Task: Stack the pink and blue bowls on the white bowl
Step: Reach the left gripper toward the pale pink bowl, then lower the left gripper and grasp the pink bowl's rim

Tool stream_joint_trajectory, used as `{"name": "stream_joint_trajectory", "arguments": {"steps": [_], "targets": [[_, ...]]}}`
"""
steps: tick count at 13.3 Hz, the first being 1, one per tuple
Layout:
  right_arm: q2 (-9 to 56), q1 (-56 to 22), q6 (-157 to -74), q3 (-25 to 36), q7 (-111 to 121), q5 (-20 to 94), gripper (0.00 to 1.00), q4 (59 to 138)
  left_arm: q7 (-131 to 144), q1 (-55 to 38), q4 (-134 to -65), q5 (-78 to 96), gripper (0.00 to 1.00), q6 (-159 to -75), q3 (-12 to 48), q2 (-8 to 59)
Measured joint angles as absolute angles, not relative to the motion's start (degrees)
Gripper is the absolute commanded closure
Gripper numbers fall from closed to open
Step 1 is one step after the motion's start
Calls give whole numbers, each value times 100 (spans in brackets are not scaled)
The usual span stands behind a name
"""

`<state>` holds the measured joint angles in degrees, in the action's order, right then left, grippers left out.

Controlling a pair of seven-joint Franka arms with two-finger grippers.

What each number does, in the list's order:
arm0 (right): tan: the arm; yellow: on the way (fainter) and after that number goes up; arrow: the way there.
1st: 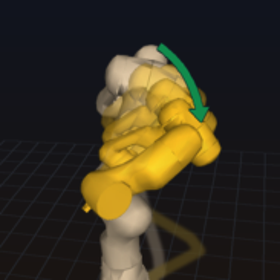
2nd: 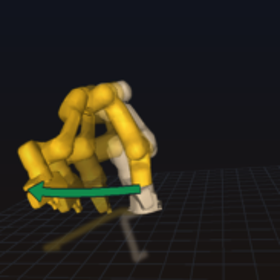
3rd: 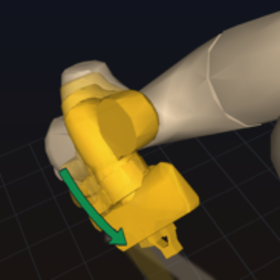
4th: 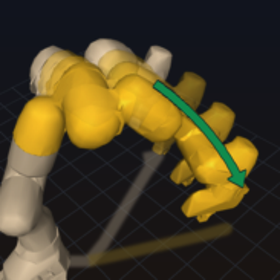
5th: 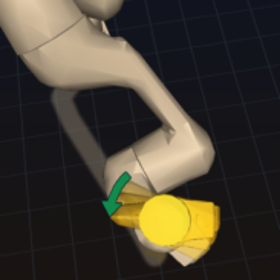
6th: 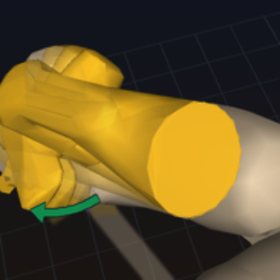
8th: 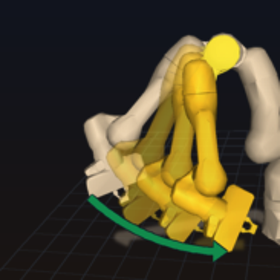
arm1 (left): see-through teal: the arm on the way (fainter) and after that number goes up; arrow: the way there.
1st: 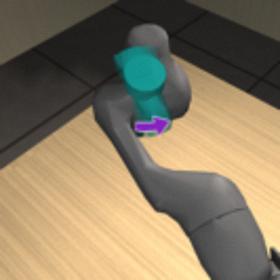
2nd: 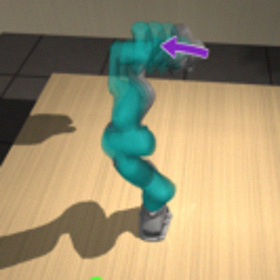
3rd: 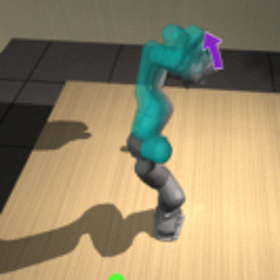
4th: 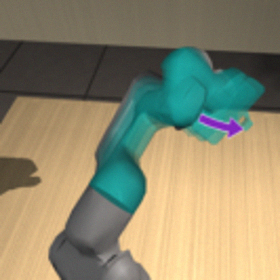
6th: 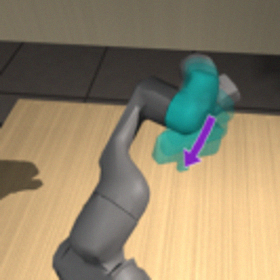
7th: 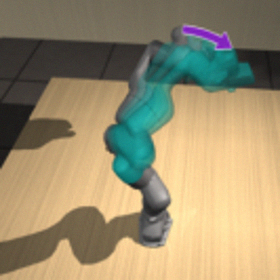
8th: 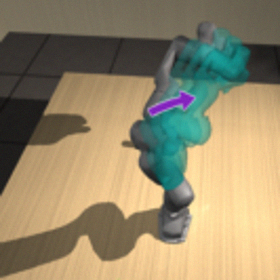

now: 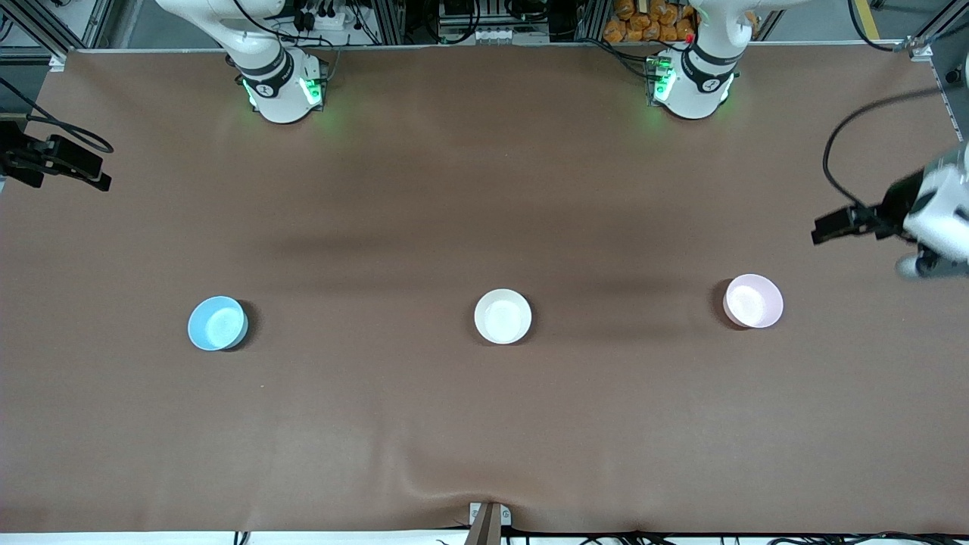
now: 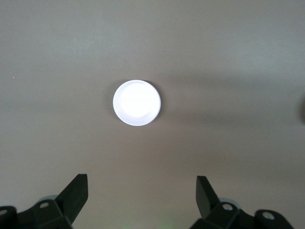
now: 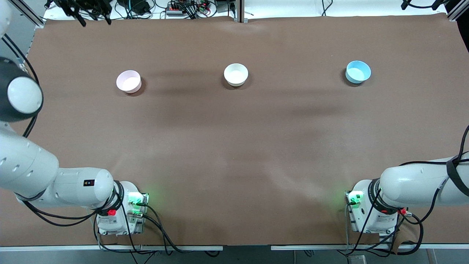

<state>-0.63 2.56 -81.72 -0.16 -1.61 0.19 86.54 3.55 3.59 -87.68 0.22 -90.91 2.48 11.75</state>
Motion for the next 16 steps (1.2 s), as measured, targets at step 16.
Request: {"name": "stream_joint_trajectory", "arguments": {"steps": [16], "targets": [[-63, 250, -8191, -18, -161, 3, 0, 8652, -451, 1059, -9600, -538, 29, -11586, 259, 3285]]}}
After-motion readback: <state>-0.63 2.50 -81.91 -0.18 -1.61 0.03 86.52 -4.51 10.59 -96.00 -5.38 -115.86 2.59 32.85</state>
